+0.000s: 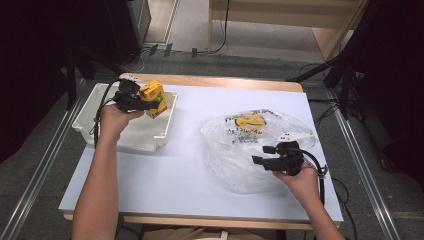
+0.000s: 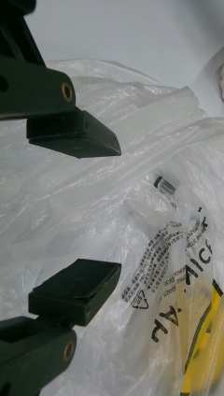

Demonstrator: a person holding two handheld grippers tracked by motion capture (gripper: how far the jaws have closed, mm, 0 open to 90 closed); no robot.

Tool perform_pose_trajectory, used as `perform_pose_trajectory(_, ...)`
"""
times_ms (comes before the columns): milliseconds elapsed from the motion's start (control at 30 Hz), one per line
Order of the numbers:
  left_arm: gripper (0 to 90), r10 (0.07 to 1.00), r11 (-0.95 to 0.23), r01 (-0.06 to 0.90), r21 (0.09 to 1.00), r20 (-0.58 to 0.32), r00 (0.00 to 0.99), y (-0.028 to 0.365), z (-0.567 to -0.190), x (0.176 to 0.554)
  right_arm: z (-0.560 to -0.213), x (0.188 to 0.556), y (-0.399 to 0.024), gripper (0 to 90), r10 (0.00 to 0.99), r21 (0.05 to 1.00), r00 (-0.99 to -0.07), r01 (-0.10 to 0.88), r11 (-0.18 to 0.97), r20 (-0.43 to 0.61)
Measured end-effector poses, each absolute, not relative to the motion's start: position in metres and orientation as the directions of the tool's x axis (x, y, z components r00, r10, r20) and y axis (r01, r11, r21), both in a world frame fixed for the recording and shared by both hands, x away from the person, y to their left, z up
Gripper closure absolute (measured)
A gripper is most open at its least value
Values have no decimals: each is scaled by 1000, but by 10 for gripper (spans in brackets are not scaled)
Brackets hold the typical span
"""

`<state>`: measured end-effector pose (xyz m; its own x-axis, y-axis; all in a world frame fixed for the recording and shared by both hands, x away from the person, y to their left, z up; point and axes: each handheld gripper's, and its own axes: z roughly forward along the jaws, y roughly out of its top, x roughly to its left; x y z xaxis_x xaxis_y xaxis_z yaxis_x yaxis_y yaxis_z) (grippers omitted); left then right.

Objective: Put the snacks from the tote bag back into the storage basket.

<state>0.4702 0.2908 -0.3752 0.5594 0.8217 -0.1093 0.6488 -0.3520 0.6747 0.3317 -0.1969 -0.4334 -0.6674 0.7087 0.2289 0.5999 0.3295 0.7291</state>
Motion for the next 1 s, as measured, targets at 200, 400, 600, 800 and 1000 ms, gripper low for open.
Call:
perform_pose_trajectory(200,510,824,-361,653,665,-101,558,289,-384,473,-434,332,-198,385,715,726,-663,602,333,222)
perform_pose_trajectory(400,510,825,-347,656,670,-113,553,289,-390,476,-435,332,-198,385,717,728,-660,603,325,227)
perform_pose_trajectory(600,510,835,-342,665,664,-109,539,288,-403,479,-435,332,-198,385,716,728,-660,603,325,227)
perform_pose_trajectory(800,509,836,-348,666,659,-102,538,284,-411,482,-435,332,-198,386,717,726,-659,605,327,226)
perform_pose_trajectory(1000,510,841,-347,674,653,-102,532,282,-417,485,-435,331,-199,386,719,725,-656,608,323,230)
